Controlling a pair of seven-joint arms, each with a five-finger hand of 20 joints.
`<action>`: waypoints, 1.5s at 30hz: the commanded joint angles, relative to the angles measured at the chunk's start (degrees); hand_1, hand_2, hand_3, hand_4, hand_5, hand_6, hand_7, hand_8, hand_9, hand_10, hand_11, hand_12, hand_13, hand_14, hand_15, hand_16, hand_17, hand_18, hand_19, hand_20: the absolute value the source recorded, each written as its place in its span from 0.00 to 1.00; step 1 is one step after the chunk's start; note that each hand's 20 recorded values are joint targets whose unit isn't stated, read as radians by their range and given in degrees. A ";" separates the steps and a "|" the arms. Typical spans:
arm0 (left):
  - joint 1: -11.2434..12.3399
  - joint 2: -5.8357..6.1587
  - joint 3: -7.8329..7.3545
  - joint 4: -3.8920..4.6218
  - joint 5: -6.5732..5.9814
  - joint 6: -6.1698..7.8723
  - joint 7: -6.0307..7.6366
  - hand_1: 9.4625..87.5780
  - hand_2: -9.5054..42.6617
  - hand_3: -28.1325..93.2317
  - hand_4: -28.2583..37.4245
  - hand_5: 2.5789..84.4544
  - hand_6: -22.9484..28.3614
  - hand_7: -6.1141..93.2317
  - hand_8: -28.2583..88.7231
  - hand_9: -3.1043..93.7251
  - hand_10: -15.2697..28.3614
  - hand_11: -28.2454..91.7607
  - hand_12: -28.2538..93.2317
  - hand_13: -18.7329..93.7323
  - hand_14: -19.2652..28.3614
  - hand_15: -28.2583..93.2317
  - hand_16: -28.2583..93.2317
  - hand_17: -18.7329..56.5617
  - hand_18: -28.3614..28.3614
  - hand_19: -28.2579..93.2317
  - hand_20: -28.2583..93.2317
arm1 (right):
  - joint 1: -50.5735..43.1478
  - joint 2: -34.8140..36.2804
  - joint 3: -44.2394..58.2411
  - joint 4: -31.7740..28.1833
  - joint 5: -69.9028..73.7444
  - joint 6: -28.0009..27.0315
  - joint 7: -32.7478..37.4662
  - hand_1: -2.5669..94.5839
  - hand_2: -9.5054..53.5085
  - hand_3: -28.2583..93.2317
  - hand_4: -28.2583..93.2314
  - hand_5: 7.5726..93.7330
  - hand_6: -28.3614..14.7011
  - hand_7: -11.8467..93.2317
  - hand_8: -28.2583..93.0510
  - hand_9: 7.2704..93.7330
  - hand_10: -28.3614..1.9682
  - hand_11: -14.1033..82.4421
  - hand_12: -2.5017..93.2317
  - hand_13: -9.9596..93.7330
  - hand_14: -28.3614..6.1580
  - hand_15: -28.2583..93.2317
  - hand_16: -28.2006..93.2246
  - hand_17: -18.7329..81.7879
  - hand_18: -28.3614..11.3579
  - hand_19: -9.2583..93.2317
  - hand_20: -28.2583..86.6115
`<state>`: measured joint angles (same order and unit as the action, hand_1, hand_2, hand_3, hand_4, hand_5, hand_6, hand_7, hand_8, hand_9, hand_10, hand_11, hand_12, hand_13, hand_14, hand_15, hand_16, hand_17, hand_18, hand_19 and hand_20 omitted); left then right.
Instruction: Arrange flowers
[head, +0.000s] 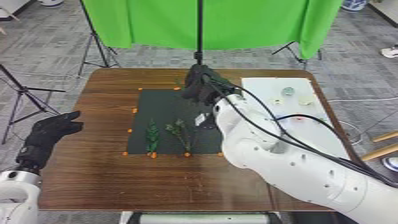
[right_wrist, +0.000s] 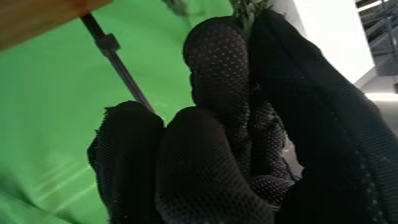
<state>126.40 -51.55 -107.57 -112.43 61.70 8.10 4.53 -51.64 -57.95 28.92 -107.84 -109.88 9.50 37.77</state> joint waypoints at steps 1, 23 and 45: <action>1.68 -0.75 -0.69 -0.23 0.19 -0.34 -0.73 0.24 0.41 0.76 0.04 0.56 0.61 0.14 0.19 0.55 0.71 0.39 0.32 0.53 0.81 0.37 0.21 0.40 0.71 0.32 0.35 | -5.67 1.67 0.39 -0.16 -5.65 -2.71 1.59 0.61 0.00 0.71 0.27 0.82 0.49 0.52 0.42 0.99 0.57 0.66 0.29 1.00 0.86 0.84 0.40 0.94 0.44 1.00 0.73; 1.26 -0.41 -0.57 -0.10 0.69 -1.87 -2.02 0.24 0.41 0.76 0.04 0.55 0.61 0.14 0.19 0.55 0.71 0.39 0.32 0.53 0.81 0.37 0.21 0.40 0.71 0.32 0.35 | -19.13 3.50 9.49 0.54 -8.24 -4.01 5.22 0.61 0.00 0.71 0.27 0.82 0.49 0.52 0.42 0.99 0.57 0.66 0.28 1.00 0.87 0.84 0.40 0.94 0.44 1.00 0.73; 0.74 -0.79 -0.43 -0.02 1.21 -2.68 -2.31 0.24 0.41 0.76 0.04 0.55 0.61 0.14 0.19 0.55 0.71 0.39 0.32 0.53 0.81 0.37 0.21 0.40 0.71 0.32 0.35 | -21.35 -0.69 11.64 2.68 -7.09 -4.55 5.55 0.60 0.00 0.70 0.27 0.81 0.52 0.53 0.41 0.99 0.58 0.66 0.29 1.00 0.87 0.83 0.39 0.94 0.45 1.00 0.72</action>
<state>126.66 -51.68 -107.83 -112.47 62.52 6.29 3.07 -73.69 -56.94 43.13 -105.87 -118.59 5.25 41.03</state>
